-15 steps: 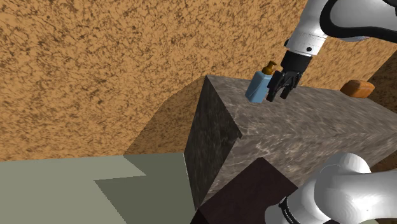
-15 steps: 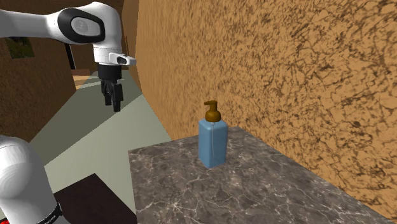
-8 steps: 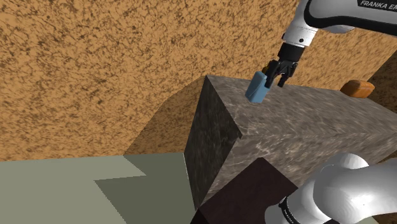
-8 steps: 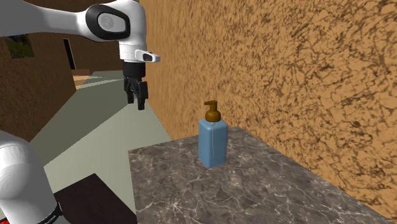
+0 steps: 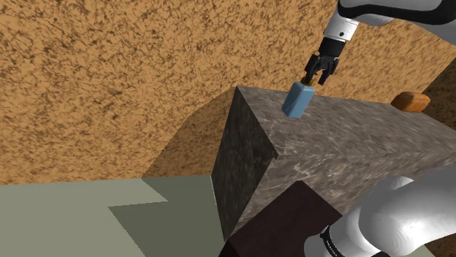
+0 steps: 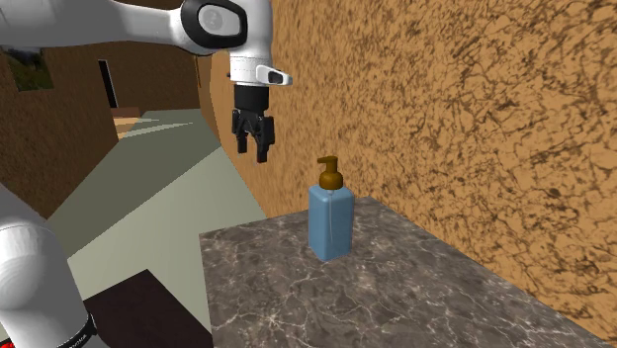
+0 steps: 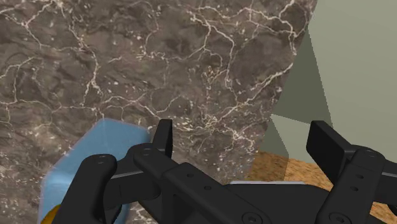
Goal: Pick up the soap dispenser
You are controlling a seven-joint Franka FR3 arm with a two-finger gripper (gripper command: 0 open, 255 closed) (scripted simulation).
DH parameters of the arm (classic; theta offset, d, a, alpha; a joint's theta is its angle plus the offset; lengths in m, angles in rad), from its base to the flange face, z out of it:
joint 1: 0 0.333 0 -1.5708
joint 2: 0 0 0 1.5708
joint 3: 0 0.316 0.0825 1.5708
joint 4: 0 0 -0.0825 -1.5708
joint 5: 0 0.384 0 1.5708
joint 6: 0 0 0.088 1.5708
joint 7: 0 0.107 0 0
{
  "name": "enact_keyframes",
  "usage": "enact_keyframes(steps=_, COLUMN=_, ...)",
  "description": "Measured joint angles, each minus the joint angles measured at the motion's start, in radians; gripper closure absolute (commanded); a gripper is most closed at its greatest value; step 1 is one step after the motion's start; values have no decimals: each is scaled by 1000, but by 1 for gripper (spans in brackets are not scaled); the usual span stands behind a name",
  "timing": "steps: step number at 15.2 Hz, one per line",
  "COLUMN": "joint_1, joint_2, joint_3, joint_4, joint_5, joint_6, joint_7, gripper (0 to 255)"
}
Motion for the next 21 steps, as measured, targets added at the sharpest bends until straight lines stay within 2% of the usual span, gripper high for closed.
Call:
enact_keyframes(steps=3, joint_1=-15, joint_2=98, joint_3=-48, joint_4=98, joint_5=18, joint_6=4, joint_7=-57, gripper=0)
enact_keyframes(steps=8, joint_1=-60, joint_2=302, joint_3=-126, joint_4=346, joint_5=86, joint_6=-46, joint_7=-167, gripper=0)
enact_keyframes(steps=14, joint_1=-177, joint_2=594, joint_3=-179, joint_4=730, joint_5=225, joint_6=-162, joint_7=-272, gripper=0)
enact_keyframes(steps=16, joint_1=-192, joint_2=616, joint_3=-182, joint_4=750, joint_5=235, joint_6=-161, joint_7=-285, gripper=0)
enact_keyframes(steps=21, joint_1=-172, joint_2=586, joint_3=-181, joint_4=639, joint_5=219, joint_6=-79, joint_7=-282, gripper=0)
